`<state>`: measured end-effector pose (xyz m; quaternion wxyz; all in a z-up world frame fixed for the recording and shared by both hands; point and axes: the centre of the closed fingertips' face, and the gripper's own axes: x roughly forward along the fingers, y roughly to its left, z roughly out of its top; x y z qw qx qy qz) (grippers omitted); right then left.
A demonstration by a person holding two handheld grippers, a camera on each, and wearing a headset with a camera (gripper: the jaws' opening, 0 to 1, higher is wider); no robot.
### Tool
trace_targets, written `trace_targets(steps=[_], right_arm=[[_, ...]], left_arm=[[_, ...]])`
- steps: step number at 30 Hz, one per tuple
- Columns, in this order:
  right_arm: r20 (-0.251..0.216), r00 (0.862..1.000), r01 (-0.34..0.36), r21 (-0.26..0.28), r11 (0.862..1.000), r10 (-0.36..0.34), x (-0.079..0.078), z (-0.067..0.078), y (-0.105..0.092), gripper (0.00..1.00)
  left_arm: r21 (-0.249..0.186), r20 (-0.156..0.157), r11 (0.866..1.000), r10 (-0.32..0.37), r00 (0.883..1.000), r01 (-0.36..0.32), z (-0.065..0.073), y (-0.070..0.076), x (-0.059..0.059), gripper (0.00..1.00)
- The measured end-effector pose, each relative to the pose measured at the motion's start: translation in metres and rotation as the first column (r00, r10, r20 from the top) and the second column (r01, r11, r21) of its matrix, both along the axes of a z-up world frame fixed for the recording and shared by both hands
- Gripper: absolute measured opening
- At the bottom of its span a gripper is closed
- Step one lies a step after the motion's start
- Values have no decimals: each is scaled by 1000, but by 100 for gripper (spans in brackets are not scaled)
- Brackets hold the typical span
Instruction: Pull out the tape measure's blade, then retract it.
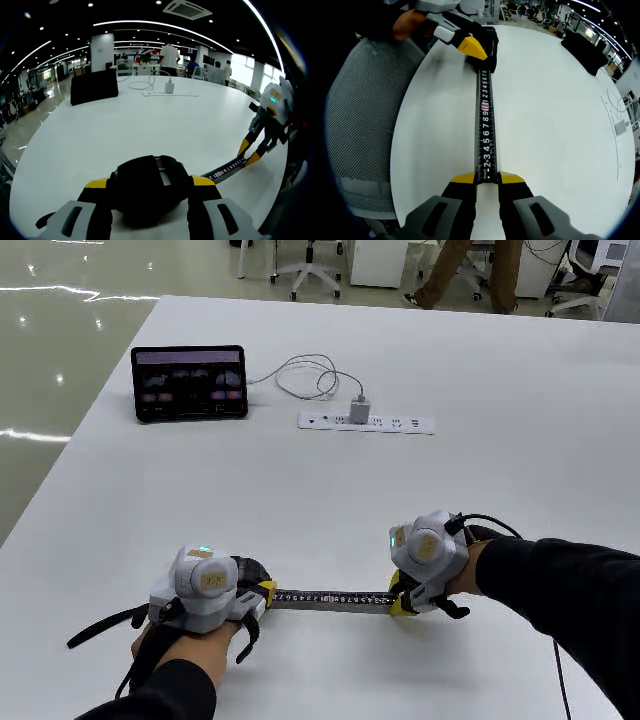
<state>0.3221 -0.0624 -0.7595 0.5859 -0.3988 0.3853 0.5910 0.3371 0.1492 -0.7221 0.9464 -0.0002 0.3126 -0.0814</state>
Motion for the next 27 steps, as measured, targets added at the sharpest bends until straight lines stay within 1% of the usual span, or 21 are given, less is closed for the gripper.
trace_targets(steps=[21,24,27], right_arm=[[-1,1000,-8,8,1000,8,1,-2,10,12],[-11,1000,8,11,1000,-8,2,-3,11,12],[-11,1000,-4,16,1000,5,1,-3,12,12]], left_arm=[[-1,-1,1000,1,1000,-1,0,0,0,56],[-1,-1,1000,1,1000,-1,0,0,0,56],[-2,-1,1000,1,1000,-1,0,0,0,56]])
